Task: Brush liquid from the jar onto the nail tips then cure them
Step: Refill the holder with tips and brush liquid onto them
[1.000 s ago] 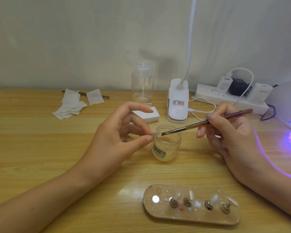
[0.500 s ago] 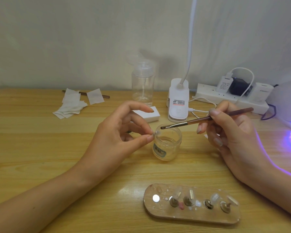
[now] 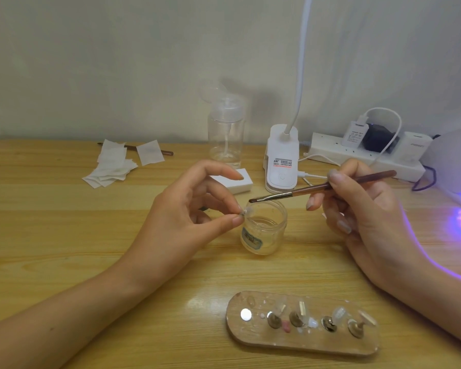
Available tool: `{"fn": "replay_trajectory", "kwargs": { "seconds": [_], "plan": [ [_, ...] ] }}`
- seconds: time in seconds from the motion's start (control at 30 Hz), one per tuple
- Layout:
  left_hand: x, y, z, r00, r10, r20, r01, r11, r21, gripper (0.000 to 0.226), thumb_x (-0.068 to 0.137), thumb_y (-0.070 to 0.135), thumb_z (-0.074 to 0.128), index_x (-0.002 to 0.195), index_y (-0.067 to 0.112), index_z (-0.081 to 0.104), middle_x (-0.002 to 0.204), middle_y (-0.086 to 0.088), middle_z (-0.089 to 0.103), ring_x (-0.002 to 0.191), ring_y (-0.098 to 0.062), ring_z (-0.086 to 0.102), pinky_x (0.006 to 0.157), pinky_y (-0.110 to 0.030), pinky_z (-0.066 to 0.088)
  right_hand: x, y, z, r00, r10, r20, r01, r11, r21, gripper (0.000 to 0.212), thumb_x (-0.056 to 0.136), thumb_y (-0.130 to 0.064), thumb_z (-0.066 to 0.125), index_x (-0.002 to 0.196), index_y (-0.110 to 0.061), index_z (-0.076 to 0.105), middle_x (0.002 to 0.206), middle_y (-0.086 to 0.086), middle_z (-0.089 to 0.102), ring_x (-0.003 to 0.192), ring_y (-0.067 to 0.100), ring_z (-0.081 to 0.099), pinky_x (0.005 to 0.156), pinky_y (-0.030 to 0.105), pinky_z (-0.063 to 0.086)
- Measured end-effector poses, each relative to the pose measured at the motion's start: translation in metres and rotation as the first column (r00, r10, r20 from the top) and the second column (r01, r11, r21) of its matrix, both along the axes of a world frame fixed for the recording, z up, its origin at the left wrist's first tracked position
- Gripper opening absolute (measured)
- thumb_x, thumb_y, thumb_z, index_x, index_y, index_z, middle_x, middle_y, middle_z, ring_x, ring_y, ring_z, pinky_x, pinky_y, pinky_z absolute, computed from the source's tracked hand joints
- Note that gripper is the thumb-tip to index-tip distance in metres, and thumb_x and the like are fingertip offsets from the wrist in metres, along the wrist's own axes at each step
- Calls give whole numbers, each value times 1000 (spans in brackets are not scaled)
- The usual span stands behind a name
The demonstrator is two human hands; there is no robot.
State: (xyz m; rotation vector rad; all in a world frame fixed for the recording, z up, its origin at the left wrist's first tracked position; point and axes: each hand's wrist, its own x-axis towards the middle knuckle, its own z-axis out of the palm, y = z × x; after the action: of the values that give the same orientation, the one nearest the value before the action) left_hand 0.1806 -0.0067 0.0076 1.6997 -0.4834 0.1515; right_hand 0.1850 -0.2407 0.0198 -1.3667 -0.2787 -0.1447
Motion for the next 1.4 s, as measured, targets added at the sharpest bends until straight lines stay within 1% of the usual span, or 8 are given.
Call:
{"fn": "replay_trajectory", "kwargs": {
  "seconds": [0.13, 0.33, 0.53, 0.7, 0.83, 1.0, 1.27, 1.4],
  "plan": [
    [0, 0, 0, 1000, 2, 2, -2, 1000, 5, 45, 80, 2, 78, 113, 27, 62, 80, 4, 70, 75, -6, 66, 57, -20, 47, -1, 3, 0, 999, 36, 12, -36, 999, -40, 21, 88, -29, 63, 75, -20, 48, 70, 14, 69, 41, 8, 34, 41, 16, 27],
    [-1, -1, 1, 1000, 10, -9, -10, 1000, 0, 44, 81, 2, 78, 113, 25, 62, 81, 3, 70, 77, -6, 68, 59, -24, 47, 2, -2, -1, 997, -61, -38, 60, 997, -40, 20, 83, -31, 60, 69, -23, 48, 65, 11, 66, 41, 10, 32, 41, 17, 24],
    [-1, -1, 1, 1000, 17, -13, -17, 1000, 6, 46, 80, -1, 78, 113, 26, 62, 80, 5, 70, 76, -5, 68, 59, -22, 48, -1, 2, -1, 999, 49, 9, -49, 997, -60, 25, 88, -37, 67, 73, -26, 52, 74, 13, 71, 44, 11, 37, 46, 27, 22],
    [-1, -1, 1, 1000, 25, -18, -25, 1000, 2, 45, 80, 0, 79, 113, 27, 62, 80, 3, 71, 76, -8, 69, 60, -25, 48, -1, 0, 0, 997, -70, -27, 69, 996, -61, 22, 83, -32, 63, 73, -22, 46, 64, 11, 66, 43, 11, 34, 50, 33, 15],
    [-1, -1, 0, 999, 28, -31, -29, 1000, -4, 45, 80, 0, 79, 113, 26, 62, 80, 4, 70, 76, -7, 69, 61, -30, 48, -2, 1, 2, 999, -42, 12, 42, 999, -23, 23, 89, -28, 60, 69, -25, 49, 67, 11, 68, 43, 11, 37, 48, 29, 18],
    [-2, -1, 0, 999, 40, -28, -40, 999, -3, 46, 79, 2, 79, 114, 27, 62, 79, 2, 69, 77, -10, 70, 62, -40, 49, -3, 1, 0, 998, -4, 60, 9, 997, -75, 19, 88, -28, 58, 70, -27, 51, 67, 14, 69, 42, 12, 38, 39, 15, 26],
    [-1, -2, 0, 999, 46, -24, -46, 999, 2, 47, 79, -1, 79, 114, 27, 62, 75, 5, 67, 78, -9, 70, 61, -41, 48, -1, -2, -1, 992, -23, 127, 31, 998, -55, 23, 90, -27, 60, 69, -30, 51, 66, 12, 69, 40, 12, 36, 39, 13, 28],
    [-1, -1, -1, 999, 40, -23, -40, 999, 4, 47, 79, 2, 80, 113, 30, 63, 76, 4, 67, 77, -9, 70, 60, -33, 49, -3, 2, -2, 986, 32, 164, -19, 997, -81, 17, 86, -32, 61, 73, -27, 52, 68, 14, 69, 43, 27, 26, 41, 11, 31]
  ]
}}
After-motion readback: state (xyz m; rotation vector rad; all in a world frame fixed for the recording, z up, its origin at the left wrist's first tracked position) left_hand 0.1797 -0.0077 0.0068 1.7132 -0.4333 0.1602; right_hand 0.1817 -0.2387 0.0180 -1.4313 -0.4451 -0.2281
